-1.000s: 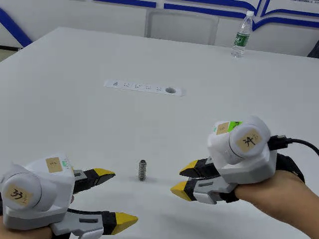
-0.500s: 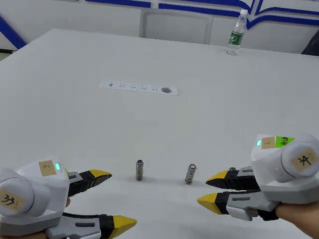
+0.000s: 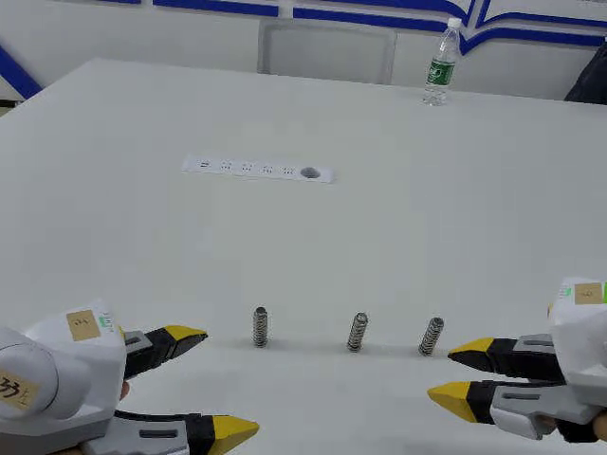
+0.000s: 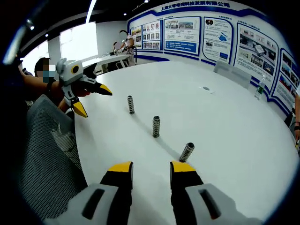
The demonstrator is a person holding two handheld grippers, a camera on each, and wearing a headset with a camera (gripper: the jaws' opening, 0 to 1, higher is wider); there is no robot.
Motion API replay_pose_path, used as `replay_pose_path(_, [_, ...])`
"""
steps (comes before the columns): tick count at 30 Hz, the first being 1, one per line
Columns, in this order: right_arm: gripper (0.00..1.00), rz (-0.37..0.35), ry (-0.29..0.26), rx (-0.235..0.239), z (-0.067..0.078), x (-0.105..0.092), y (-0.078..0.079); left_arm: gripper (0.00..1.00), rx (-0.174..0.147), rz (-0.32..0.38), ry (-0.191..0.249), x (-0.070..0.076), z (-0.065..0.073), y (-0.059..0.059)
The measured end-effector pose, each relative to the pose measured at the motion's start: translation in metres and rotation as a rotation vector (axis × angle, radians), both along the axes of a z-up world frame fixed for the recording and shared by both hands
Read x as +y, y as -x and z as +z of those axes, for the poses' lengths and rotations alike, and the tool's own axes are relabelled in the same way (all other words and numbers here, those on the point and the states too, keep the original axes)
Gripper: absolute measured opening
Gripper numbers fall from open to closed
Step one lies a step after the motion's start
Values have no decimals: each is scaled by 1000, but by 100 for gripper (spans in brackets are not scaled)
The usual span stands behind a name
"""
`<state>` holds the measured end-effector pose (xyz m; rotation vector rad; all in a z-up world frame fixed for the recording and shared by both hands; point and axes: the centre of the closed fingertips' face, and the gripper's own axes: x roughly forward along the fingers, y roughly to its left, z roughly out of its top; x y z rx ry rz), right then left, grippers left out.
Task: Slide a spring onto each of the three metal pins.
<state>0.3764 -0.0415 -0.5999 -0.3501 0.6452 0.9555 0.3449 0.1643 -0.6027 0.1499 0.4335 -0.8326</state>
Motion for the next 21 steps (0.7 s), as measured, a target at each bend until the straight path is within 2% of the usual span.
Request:
replay_pose_path(5, [37, -31, -35, -17, -2, -15, -4, 71, 3, -1, -5, 0, -2, 1])
replay_pose_path(10, [45, -26, -57, -60, 0, -22, -5, 71, 7, 6, -4, 1, -4, 1])
replay_pose_path(19, [56, -11, -94, -100, -1, -25, -4, 72, 12, 14, -3, 4, -7, 1])
replay_pose_path(21, [60, 2, -89, -133, -1, -25, -4, 72, 13, 17, -1, 4, -7, 1])
